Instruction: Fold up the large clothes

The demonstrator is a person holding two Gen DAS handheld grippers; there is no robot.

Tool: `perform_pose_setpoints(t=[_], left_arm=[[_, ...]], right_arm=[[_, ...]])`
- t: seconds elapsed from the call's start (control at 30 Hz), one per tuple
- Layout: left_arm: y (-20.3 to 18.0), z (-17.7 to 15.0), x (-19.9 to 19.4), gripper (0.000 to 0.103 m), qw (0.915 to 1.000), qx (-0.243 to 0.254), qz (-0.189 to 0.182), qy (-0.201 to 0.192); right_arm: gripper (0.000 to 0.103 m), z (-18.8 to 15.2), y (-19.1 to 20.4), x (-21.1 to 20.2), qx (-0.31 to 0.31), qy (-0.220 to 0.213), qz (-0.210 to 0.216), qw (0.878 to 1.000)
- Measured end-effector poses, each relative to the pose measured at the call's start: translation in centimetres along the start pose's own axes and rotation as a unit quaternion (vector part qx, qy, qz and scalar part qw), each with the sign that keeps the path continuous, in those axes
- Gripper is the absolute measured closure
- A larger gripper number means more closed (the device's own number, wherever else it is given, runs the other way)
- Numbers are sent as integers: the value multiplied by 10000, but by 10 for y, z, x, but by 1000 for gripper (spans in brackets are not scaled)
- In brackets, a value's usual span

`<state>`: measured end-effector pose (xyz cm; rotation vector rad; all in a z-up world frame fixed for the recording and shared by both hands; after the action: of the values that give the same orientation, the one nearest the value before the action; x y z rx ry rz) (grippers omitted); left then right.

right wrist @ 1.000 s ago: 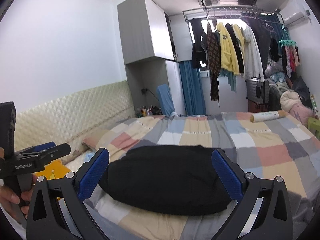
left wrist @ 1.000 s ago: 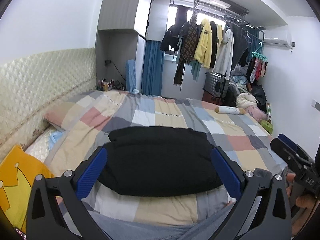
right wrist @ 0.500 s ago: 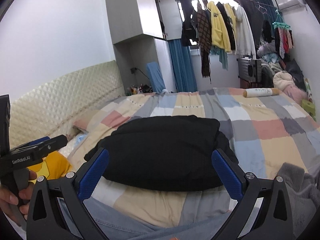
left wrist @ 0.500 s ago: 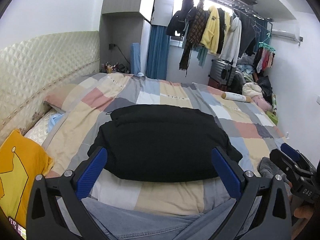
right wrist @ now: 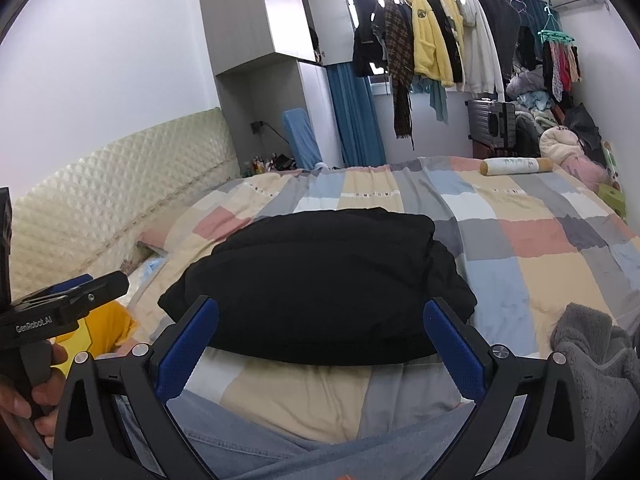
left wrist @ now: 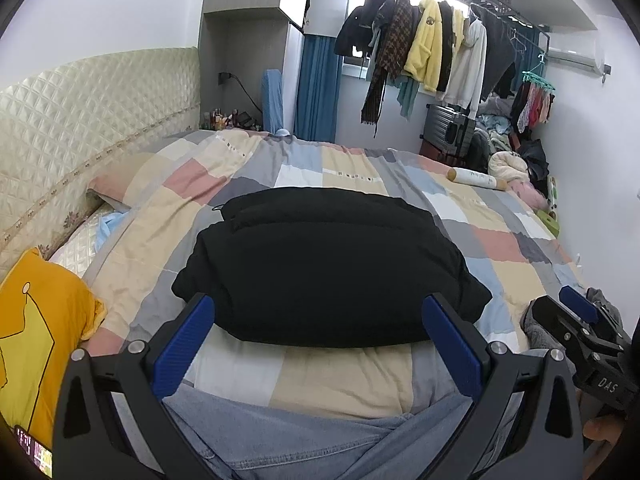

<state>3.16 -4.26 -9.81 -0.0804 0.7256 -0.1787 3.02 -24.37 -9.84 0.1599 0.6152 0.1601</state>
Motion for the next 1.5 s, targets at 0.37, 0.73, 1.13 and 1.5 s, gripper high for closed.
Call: perform_pose_setpoints(t=[0.37, 0.73, 1.13, 1.5], left_arm=[[2, -1, 2, 0, 10000, 10, 73, 28], [-1, -3, 6, 0, 9999, 46, 91, 81], [-2, -2, 4, 0, 10000, 5, 36, 70], [-1, 0, 4, 0, 9999, 1, 25, 102]], right_arm=[[0, 3, -5, -2, 44, -69, -56, 10000], [0, 4, -8, -1, 53, -32, -82, 9999], [0, 4, -12, -1, 29, -73, -165, 9998], [0, 5, -12, 0, 40, -60, -149, 9999]])
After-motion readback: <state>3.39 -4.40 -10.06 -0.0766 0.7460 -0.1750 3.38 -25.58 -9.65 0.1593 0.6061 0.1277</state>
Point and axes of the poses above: each gripper's, at about its wrist camera, not at the fingertips, and x roughly the way its jaws point, y to its left, z to its top, the point moved 7 cm from there along x, roughly the way its jaws point, and after that the axes turned 5 degrees about y, right-handed, at the moved point
